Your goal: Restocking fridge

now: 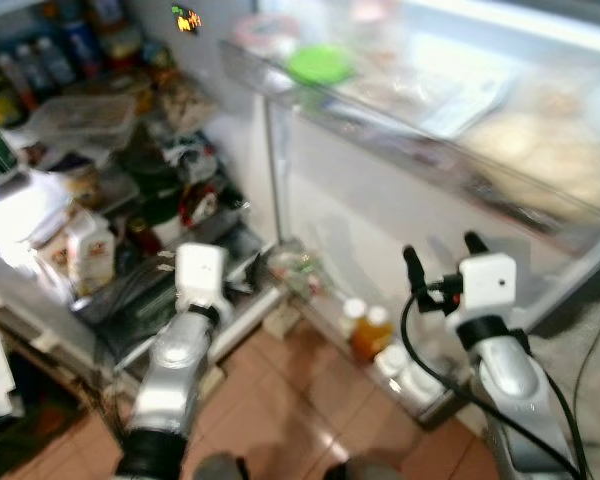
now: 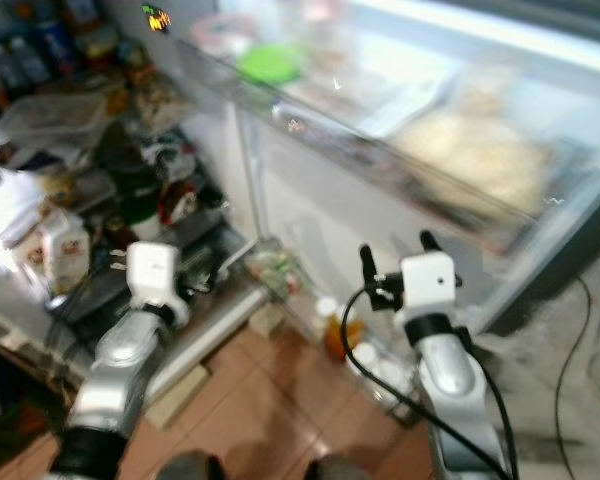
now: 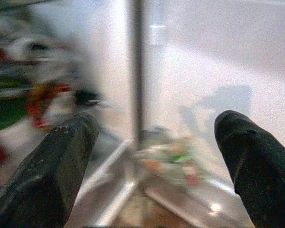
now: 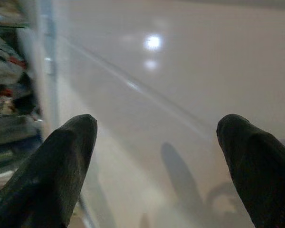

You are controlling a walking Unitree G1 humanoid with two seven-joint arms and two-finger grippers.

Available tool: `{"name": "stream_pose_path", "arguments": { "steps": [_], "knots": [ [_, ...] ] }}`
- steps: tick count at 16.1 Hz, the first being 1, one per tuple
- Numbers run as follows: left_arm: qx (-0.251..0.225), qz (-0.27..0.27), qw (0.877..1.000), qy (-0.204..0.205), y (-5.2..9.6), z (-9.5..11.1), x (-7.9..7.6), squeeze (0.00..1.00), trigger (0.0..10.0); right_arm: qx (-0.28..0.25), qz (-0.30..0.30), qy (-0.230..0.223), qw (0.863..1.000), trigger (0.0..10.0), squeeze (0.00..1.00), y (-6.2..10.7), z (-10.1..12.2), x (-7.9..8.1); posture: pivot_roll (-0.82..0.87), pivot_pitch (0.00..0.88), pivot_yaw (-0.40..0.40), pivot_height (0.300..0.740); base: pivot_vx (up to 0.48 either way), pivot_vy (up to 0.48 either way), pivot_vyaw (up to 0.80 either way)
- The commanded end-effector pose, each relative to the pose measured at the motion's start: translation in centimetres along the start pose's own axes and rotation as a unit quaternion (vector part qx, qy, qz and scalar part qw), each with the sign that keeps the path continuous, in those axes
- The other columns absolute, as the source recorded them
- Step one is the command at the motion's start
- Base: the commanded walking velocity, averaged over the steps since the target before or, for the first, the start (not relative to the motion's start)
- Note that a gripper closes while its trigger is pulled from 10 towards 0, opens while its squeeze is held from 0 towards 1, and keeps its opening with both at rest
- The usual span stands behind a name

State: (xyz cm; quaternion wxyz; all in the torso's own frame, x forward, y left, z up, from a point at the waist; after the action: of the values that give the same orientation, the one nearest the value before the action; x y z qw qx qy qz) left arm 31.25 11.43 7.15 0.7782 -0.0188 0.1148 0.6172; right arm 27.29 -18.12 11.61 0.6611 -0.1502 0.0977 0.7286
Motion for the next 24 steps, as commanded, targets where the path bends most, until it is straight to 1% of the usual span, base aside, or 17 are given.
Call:
{"name": "stream_pose_path", "arguments": {
  "steps": [1,2,5,7,9,11,16,19,21,24],
  "knots": [
    [-0.005,0.018,1.000,-0.009,0.2,0.5,1.2,0.00,10.0,-0.004,0.006,-0.003,1.000,10.0,0.00,0.0,0.2,0.3,-0.02,0.055,0.032,0.740,0.000,-0.364,0.00],
    [-0.009,0.019,1.000,0.000,0.3,0.6,1.3,0.00,10.0,-0.003,0.008,-0.004,1.000,10.0,0.00,0.1,0.1,0.2,-0.02,0.055,0.032,0.740,0.000,0.000,0.00],
    [-0.010,0.018,1.000,-0.004,0.3,0.6,1.2,0.00,10.0,-0.003,0.016,-0.009,1.000,10.0,0.00,0.4,0.0,0.2,-0.02,0.056,0.033,0.740,0.000,0.000,0.00],
    [-0.012,0.022,1.000,-0.005,0.2,0.8,1.3,0.00,10.0,-0.012,0.045,-0.029,0.998,10.0,0.00,0.9,0.1,0.4,-0.03,0.060,0.036,0.740,0.000,0.000,0.00],
    [-0.015,0.030,0.999,-0.007,0.2,0.9,1.5,0.00,10.0,-0.005,0.057,-0.025,0.998,10.0,0.00,1.6,-0.4,0.3,-0.03,0.060,0.036,0.740,0.000,0.000,0.00],
    [-0.014,0.035,0.999,-0.010,0.2,0.9,1.6,0.00,10.0,0.002,0.060,-0.018,0.998,10.0,0.00,1.8,-0.9,0.2,-0.02,0.062,0.034,0.740,0.000,0.000,0.00],
    [-0.012,0.036,0.999,-0.013,0.2,0.8,1.5,0.00,10.0,-0.004,0.066,-0.020,0.998,10.0,0.00,1.4,-0.6,0.7,-0.02,0.063,0.032,0.740,0.000,0.000,0.00],
    [-0.010,0.035,0.999,-0.011,0.2,0.8,1.5,0.00,10.0,-0.002,0.066,-0.020,0.998,10.0,0.00,1.3,-0.7,1.0,-0.02,0.065,0.033,0.740,-0.249,0.000,0.00],
    [-0.009,0.033,0.999,-0.013,0.1,0.8,1.5,0.00,10.0,-0.006,0.064,-0.024,0.998,10.0,0.00,0.8,-0.4,1.3,-0.02,0.065,0.033,0.740,-0.257,0.000,0.00],
    [-0.009,0.034,0.999,-0.013,0.0,0.8,1.5,0.00,10.0,-0.010,0.066,-0.026,0.997,10.0,0.00,0.5,-0.3,1.6,-0.01,0.065,0.031,0.740,-0.264,-0.259,0.00]
  ]
}}
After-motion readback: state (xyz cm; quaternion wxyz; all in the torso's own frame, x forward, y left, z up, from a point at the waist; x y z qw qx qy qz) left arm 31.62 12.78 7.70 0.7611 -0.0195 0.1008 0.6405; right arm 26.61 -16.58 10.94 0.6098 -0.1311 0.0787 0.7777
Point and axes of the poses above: a point about 5 cm out from each wrist's last joint towards the gripper, its own y axis pointing back from the gripper into the wrist, its own z axis along the axis of the wrist's last joint, x = y × z, the point moved 3 cm from there along -y, pointing out of the wrist towards the gripper, and after that the axes turned 9 degrees about y, right-handed, at the moved point
